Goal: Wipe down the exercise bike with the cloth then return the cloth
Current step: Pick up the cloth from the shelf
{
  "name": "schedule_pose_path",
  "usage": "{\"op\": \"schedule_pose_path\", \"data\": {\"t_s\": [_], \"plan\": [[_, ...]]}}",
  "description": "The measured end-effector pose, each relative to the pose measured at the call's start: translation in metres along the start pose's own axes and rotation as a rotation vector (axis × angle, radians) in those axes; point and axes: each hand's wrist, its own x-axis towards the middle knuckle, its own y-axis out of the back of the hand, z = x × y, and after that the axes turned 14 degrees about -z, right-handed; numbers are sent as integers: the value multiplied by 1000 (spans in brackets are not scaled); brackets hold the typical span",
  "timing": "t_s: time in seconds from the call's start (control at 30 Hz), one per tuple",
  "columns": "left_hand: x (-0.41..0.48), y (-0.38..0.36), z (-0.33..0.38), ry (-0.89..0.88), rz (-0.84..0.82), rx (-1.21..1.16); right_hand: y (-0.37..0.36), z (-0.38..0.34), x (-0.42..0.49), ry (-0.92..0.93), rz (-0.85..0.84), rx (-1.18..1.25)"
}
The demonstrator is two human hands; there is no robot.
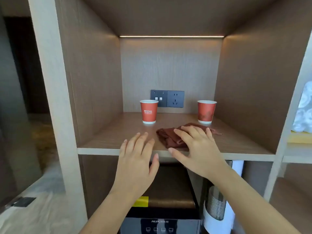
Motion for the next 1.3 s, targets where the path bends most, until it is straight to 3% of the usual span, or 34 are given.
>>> {"op": "schedule_pose_path", "data": {"t_s": [0.17,0.53,0.7,0.8,1.0,1.1,1.2,1.3], "plan": [[5,-12,-6,-24,3,-34,0,6,10,65,-96,27],[7,-31,-13,-57,86,-57,-4,4,-8,226,108,-33],[6,-31,-14,-53,78,-57,33,26,14,345,-189,51],[6,-33,-14,-52,101,-68,28,26,18,297,-344,80],[5,-34,-9,-22,132,-97,4,-11,11,40,-84,-17],[5,-32,-10,-29,132,-82,-3,-33,13,-78,-57,-155],[4,-30,-11,-39,117,-73,20,-20,20,14,-259,-153],[4,-29,-11,-38,123,-79,49,6,34,188,-484,41]]}}
